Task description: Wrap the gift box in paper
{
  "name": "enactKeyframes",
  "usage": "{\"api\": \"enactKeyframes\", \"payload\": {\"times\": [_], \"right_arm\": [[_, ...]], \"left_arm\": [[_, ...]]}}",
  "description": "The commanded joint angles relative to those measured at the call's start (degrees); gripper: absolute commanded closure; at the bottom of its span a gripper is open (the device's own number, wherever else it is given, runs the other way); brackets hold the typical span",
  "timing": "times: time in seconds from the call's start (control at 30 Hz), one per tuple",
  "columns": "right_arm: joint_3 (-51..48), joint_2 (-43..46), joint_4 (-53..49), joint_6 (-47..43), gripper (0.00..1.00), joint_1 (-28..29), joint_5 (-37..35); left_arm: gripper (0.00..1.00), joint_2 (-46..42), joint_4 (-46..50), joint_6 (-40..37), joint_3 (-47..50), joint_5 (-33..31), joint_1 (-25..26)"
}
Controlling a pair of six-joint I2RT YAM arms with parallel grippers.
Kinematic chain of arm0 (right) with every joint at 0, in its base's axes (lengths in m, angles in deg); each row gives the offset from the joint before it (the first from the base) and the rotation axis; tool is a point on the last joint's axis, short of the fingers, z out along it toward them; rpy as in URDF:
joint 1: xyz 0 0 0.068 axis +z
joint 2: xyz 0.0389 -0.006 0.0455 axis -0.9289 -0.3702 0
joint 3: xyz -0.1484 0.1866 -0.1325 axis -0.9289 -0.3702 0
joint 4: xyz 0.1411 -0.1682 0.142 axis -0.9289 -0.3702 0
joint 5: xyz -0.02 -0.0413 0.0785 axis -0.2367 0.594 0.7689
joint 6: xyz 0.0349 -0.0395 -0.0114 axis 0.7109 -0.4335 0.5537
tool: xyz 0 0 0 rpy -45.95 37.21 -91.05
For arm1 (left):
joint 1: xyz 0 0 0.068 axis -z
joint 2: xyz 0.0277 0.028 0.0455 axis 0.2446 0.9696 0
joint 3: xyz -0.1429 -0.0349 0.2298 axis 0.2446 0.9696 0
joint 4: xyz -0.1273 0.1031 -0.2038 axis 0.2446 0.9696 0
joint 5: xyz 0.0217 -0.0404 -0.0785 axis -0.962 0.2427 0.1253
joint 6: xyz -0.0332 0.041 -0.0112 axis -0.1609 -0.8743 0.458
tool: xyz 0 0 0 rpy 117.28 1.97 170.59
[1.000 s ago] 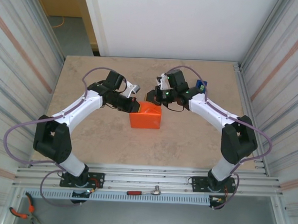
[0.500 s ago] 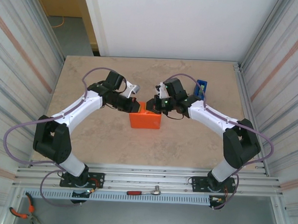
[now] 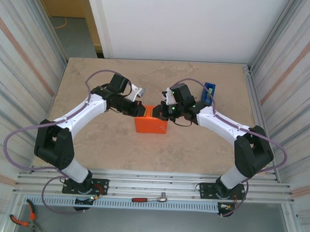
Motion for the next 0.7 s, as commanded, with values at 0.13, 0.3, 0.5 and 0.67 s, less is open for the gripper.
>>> {"api": "enactKeyframes", "payload": {"times": [0.13,0.3,0.5,0.67], "right_arm": [[-2.34,0.71,-1.61,-1.67,1.00,-0.39,-1.26],[-3.40,0.99,-1.72,-2.02,1.00,-1.55,-1.18],[-3.57,0.79,-1.47,-2.07,1.00,-1.84,-0.88],[-3.85,0.70,-1.29,-2.07,1.00,-1.85,-0.94]], "left_arm": [[0.98,-1.34,1.83,-1.59,-3.22,0.72,-0.95],[0.93,-1.99,3.22,-3.30,-7.75,1.40,-1.44],[0.94,-0.85,5.76,-7.70,-9.59,1.20,-1.03],[0.94,0.04,6.42,-9.78,-9.36,0.45,0.22]]}}
